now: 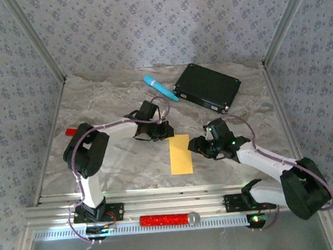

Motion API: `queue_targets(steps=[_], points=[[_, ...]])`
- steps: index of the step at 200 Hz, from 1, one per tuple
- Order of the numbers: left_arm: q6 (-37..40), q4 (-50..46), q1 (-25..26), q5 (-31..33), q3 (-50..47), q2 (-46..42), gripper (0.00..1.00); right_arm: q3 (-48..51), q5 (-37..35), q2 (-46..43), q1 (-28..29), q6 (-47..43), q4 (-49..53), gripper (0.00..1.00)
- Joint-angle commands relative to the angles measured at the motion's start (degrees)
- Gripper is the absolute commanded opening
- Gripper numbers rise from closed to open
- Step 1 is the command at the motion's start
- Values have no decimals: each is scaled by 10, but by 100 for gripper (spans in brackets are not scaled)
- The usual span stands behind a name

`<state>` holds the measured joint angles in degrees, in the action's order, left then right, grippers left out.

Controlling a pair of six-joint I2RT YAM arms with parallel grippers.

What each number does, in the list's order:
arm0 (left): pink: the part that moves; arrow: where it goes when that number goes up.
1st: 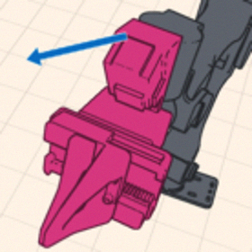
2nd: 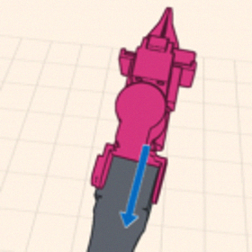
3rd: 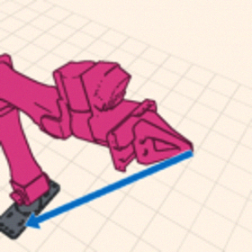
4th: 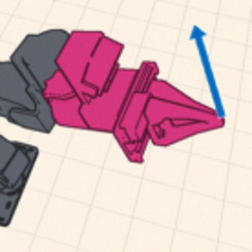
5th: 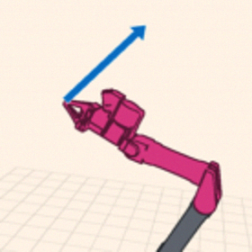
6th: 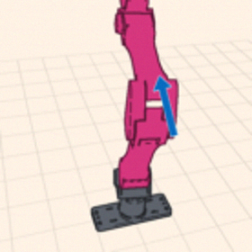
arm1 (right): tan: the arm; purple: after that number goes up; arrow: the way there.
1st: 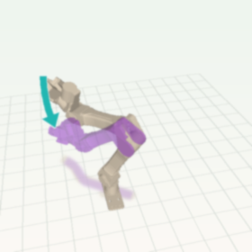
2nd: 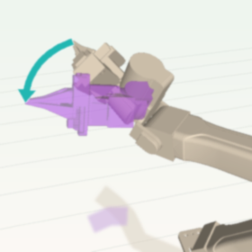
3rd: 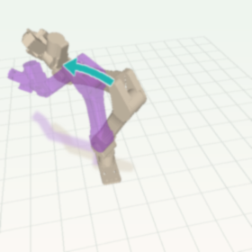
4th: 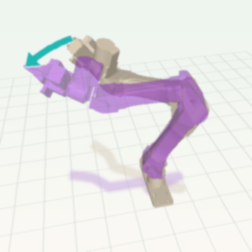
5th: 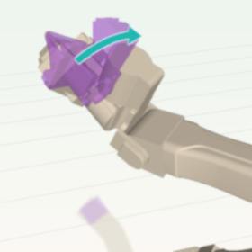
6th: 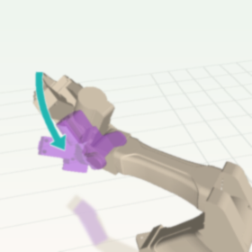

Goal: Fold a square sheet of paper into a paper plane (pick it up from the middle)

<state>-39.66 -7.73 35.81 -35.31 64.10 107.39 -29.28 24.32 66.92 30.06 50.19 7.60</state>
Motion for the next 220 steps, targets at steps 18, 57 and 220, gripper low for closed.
queue_targets(steps=[18, 57, 220], points=[[5, 5, -1, -24, 34, 36, 10, 59, 9, -45, 8, 38, 39, 52], [5, 12, -1, -24, 46, 62, 10, 75, 45, -48, 24, 75, 14, 49], [17, 40, -15, -23, -16, 98, 10, 43, 65, 46, 69, 90, -14, 53]])
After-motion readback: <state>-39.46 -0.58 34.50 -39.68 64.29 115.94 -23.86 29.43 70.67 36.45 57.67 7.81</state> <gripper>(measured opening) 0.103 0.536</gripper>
